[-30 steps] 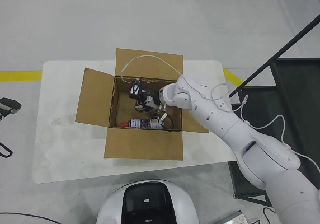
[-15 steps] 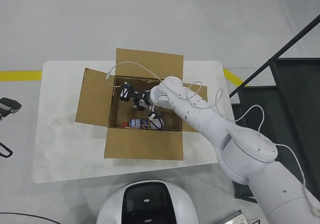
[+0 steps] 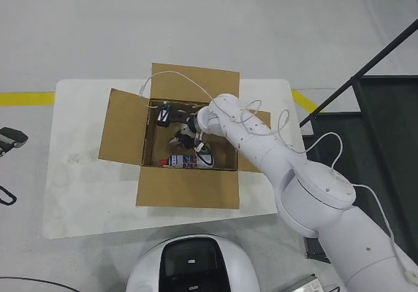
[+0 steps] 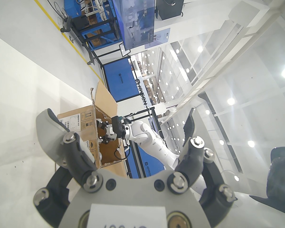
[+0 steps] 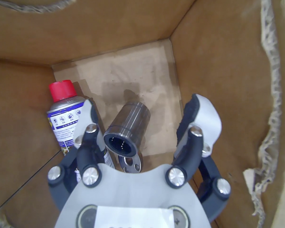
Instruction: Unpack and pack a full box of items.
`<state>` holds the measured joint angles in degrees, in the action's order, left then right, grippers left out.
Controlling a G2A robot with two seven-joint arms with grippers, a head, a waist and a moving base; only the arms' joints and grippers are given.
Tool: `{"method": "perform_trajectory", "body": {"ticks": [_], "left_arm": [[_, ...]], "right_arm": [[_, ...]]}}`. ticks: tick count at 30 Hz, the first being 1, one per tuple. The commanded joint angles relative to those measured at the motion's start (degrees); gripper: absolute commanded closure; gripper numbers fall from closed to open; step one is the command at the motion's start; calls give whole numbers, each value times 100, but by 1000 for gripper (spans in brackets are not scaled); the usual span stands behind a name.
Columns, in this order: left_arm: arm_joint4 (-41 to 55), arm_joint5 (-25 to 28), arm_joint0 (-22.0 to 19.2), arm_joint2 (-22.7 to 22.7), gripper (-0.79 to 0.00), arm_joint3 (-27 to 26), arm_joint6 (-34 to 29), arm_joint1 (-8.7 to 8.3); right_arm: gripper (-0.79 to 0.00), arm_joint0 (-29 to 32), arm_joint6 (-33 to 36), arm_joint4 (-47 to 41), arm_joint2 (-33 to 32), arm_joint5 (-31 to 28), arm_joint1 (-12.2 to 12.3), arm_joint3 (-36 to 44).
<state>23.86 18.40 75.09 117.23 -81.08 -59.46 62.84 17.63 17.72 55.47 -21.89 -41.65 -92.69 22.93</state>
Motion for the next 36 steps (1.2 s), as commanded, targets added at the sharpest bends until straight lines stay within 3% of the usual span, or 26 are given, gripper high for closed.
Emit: {"method": "perform_trajectory", "body": {"ticks": [1, 10, 12, 18, 23, 31, 36], "left_arm": [[-79, -35, 12, -75, -785, -73, 139, -3], [-388, -133, -452, -649, -785, 337, -107, -71], [-653, -30, -597, -858, -785, 494, -255, -91], [-1061, 294, -989, -1461, -785, 1119, -505, -105], [-730, 590, -1221, -1866, -785, 1454, -840, -78], [-381, 919, -1586, -2391, -785, 1911, -852, -19], [-361, 922, -1603, -2407, -785, 1933, -838, -16]], "right_arm": [[-785, -43, -218, -51, -89, -273, 65, -59], [-785, -54, -1223, -671, -776, -1632, 631, -369], [-785, 37, -1283, -791, -894, -1635, 779, -253], [-785, 517, -1002, -1419, -1309, -1635, 1364, 513], [-785, 1219, -180, -2500, -1914, -1635, 1971, 1626], [-785, 1219, -180, -2500, -1914, -1635, 1971, 1626], [-785, 1219, -180, -2500, -1914, -1635, 1971, 1626]]}}
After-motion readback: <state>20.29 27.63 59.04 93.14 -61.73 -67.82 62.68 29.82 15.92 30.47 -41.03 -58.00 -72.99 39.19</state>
